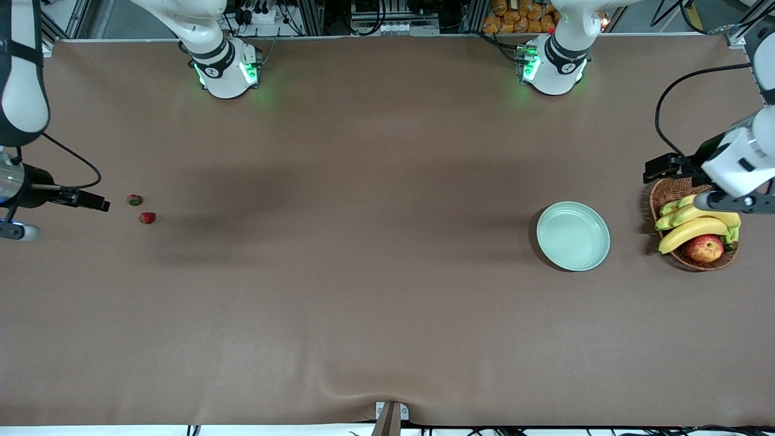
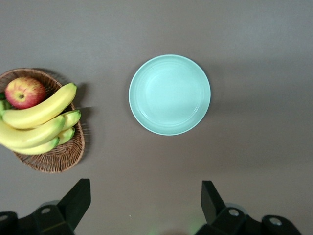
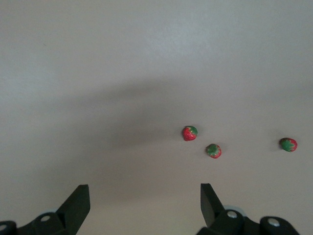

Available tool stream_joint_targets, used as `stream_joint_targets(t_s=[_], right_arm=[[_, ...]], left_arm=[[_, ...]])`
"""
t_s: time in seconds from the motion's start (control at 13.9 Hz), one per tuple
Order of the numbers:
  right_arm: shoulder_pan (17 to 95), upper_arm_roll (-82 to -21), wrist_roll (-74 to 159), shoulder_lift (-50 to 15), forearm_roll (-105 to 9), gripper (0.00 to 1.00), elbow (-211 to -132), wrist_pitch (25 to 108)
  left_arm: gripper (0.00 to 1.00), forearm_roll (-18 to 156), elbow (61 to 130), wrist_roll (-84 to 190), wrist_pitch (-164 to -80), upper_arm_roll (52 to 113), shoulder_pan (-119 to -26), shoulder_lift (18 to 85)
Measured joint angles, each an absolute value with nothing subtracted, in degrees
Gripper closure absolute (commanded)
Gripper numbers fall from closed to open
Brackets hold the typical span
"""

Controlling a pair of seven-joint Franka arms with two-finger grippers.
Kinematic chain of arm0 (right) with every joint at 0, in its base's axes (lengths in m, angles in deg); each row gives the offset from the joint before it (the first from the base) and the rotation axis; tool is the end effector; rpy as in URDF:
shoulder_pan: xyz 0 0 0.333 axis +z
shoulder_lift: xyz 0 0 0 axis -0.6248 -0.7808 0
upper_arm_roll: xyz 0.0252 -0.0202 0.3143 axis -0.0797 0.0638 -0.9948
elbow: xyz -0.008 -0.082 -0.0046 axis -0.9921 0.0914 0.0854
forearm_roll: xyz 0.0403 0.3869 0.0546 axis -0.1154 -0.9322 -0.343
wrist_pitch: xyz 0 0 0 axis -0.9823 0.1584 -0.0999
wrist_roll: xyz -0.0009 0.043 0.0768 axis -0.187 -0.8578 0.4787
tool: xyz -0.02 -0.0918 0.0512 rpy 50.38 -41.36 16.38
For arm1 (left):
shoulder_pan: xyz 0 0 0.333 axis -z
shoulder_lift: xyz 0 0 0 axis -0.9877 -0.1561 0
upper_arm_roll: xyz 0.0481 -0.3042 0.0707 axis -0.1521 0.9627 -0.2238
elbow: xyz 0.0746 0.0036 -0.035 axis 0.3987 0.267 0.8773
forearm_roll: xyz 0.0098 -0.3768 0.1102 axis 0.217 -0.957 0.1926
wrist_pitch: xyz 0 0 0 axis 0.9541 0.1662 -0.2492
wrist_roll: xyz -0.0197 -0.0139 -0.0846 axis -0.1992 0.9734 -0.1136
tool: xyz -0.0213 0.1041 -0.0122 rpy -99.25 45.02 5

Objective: Collect all strawberries into plate
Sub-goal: 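Reach the right gripper to a strawberry while the left gripper moves over the plate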

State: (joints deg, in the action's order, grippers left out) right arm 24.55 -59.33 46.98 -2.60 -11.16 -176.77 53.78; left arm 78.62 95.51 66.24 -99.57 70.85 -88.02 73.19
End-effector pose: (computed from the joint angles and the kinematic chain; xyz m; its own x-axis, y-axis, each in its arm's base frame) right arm 0.5721 -0.1181 0.4451 0.9693 -0.1831 -0.1639 -0.1867 -0.9824 -0.0062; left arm 0.5670 0.0057 0.5144 0.9815 -0.1197 -0.1497 -0.1184 -0.9928 0.0178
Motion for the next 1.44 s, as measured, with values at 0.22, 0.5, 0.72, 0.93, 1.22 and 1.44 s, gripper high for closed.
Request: stream_joint_targets(t_s=[0.22, 0.5, 0.72, 0.93, 1.22, 1.44], right_arm=[[23.92, -59.32, 43.94, -2.62, -11.14, 0.0, -182.68, 58.73], [21.25, -59.29, 39.8, -3.94, -11.12, 0.0, -188.54, 65.47], [18.37, -59.25, 35.41, -7.76, -11.01, 0.0, -190.79, 72.17], [15.27, -59.19, 30.03, -13.35, -10.98, 0.0, -191.06, 78.09], [14.7, -59.6, 28.63, -18.14, -10.92, 0.07, -191.03, 80.35], [14.87, -59.94, 28.5, -19.9, -9.53, 0.26, -191.02, 81.17]], left_arm=[[0.0, 80.13, 101.14, 71.17, -105.17, 70.97, -87.98, 73.3], [0.0, 82.58, 104.65, 83.53, -109.23, 71.21, -88.0, 73.23], [0.0, 82.72, 108.42, 93.98, -114.28, 71.11, -89.28, 72.7], [0.0, 82.91, 111.98, 105.82, -120.39, 70.97, -90.61, 71.41], [0.0, 86.45, 112.63, 117.22, -123.93, 70.88, -92.99, 68.51], [0.0, 89.76, 112.81, 123.94, -126.63, 70.87, -93.32, 66.57]])
